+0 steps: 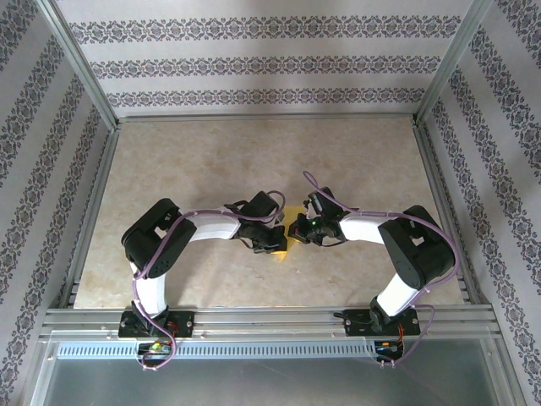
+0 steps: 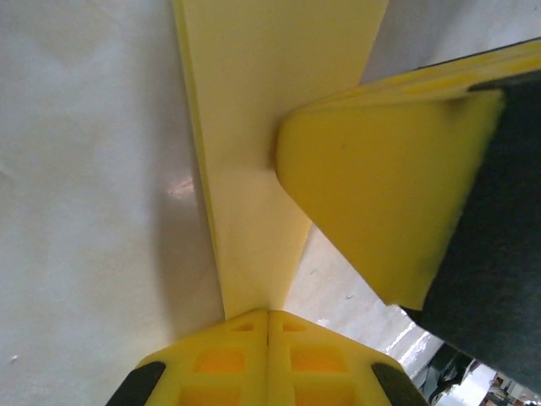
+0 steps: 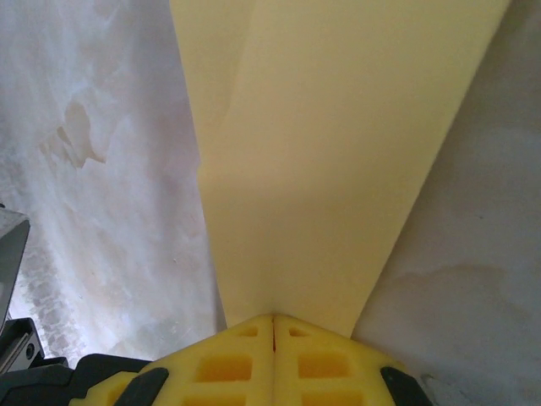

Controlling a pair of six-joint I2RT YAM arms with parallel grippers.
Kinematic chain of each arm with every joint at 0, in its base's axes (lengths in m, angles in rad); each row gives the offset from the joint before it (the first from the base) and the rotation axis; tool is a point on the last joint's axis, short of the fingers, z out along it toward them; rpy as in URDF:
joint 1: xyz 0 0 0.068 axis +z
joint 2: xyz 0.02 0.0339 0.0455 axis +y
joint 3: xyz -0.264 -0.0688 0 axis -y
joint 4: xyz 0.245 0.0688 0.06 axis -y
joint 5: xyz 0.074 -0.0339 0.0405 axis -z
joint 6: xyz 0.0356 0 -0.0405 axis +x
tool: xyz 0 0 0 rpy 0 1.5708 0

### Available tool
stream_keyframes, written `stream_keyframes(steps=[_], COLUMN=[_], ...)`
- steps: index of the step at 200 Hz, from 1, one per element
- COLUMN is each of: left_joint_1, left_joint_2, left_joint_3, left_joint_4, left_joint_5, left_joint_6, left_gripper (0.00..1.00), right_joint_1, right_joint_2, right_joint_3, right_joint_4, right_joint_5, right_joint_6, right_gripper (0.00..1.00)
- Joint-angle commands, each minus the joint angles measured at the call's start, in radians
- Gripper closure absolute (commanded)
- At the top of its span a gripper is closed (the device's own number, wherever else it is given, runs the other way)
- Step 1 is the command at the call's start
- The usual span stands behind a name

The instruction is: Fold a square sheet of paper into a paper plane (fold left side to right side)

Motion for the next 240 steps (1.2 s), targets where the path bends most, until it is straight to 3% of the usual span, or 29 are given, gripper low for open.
stream_keyframes(steps=[1, 86, 191, 240], left_joint_1=[-0.019, -0.027, -0.027, -0.013], left_joint_2=[0.037, 0.058, 0.048, -0.053], left_joint_3=[0.013, 0.031, 0.033, 0.035], left_joint_4=[-0.112, -0.196, -0.21, -0.146], left_joint_5=[-0.082, -0.135, -0.135, -0.11], left_joint_6=[0.042, 0.074, 0.082, 0.073], left_gripper=[1.0, 1.0, 1.0, 1.0], right_joint_1=[-0.015, -0.133, -0.152, -0.146], right_joint_2=[-0.007, 0.017, 0.141, 0.153], right_joint_3=[0.021, 0.142, 0.16, 0.126], right_joint_4=[-0.059, -0.081, -0.088, -0.093], right_joint_5=[0.021, -0.03, -0.01, -0.018], right_joint_6=[0.004, -0.055, -0.103, -0.11], right_gripper=[1.0, 1.0, 1.0, 1.0])
